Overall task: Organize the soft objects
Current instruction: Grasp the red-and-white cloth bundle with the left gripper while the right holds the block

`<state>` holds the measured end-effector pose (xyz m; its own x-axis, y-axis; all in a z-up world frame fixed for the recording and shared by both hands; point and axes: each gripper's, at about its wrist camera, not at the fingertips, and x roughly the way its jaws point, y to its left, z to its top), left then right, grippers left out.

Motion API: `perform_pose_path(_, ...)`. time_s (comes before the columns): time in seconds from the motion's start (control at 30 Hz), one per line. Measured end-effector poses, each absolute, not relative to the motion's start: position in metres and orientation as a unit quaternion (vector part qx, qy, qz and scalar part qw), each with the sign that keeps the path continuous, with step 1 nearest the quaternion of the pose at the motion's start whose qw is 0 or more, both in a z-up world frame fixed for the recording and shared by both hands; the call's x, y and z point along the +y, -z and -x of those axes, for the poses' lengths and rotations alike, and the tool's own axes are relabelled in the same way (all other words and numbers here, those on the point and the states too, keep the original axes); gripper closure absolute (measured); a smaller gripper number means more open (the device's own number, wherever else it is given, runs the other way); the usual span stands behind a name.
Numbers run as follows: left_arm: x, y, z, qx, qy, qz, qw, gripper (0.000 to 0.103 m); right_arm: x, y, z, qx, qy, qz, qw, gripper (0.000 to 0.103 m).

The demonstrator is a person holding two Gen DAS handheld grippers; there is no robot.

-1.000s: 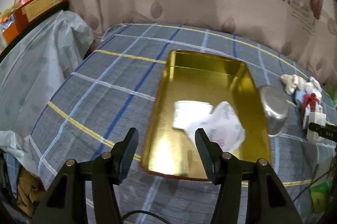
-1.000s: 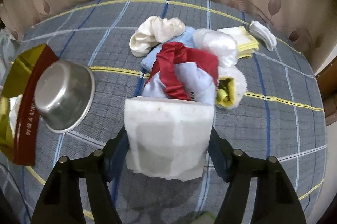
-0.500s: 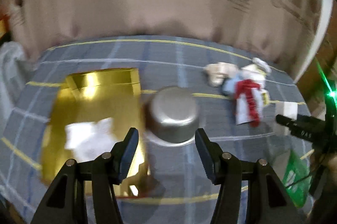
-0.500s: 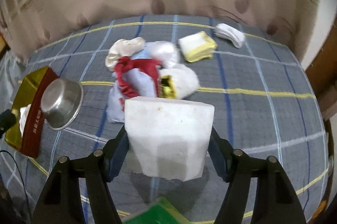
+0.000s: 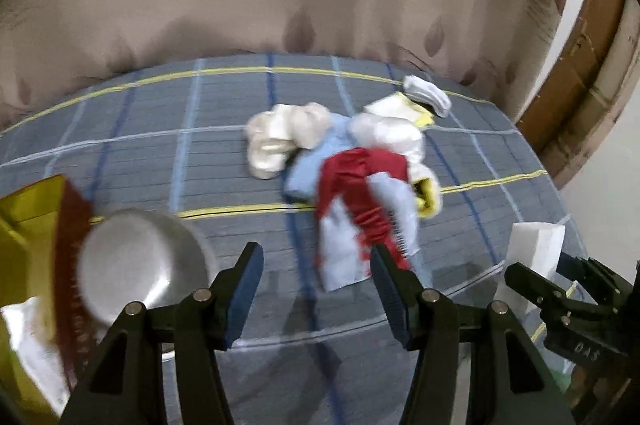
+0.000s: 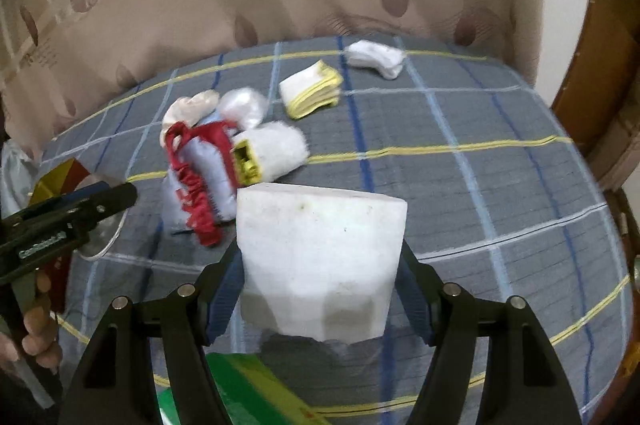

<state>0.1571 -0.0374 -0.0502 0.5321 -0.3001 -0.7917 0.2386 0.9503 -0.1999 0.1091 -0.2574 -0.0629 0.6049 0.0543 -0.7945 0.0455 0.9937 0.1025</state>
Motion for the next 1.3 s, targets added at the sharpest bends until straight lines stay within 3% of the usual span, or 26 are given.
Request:
perform_pose_path(0.6,-0.083,0.090,-0.201,0.494,0.161,0.034,0.854,0.046,-0.290,0.059,-0.106,0.424,0.017,-0.088,0.901,0.036)
perform_pose_path(0.8,-0.077,0.098,-0.203,0.491,0.176,0.077,0.850,0.046,-0.289,0.060,-0.105,0.425,0.011,-0.089,0.901,0.036)
perform_pose_path(0.83,-0.076,0.098,-0.203,0.491,0.176,0.078,0.849,0.051,-0.289,0.060,-0.105,0.425,0.012,-0.089,0.901,0.036)
perform_pose_path(0.87,-0.076,0.098,-0.203,0.492,0.177,0.077,0.849,0.063,-0.290,0.061,-0.105,0.426,0.012,-0.090,0.900,0.036)
perform_pose_path(0.97,-0.077,0.096,-0.201,0.496,0.183,0.073,0.845,0.074,-0.290,0.062,-0.105,0.429,0.011,-0.092,0.899,0.036)
perform_pose_path(1.3,-0.070,0.071,-0.177,0.475,0.190,0.057,0.857,0.079,-0.287,0.061,-0.106,0.429,0.008,-0.088,0.899,0.036)
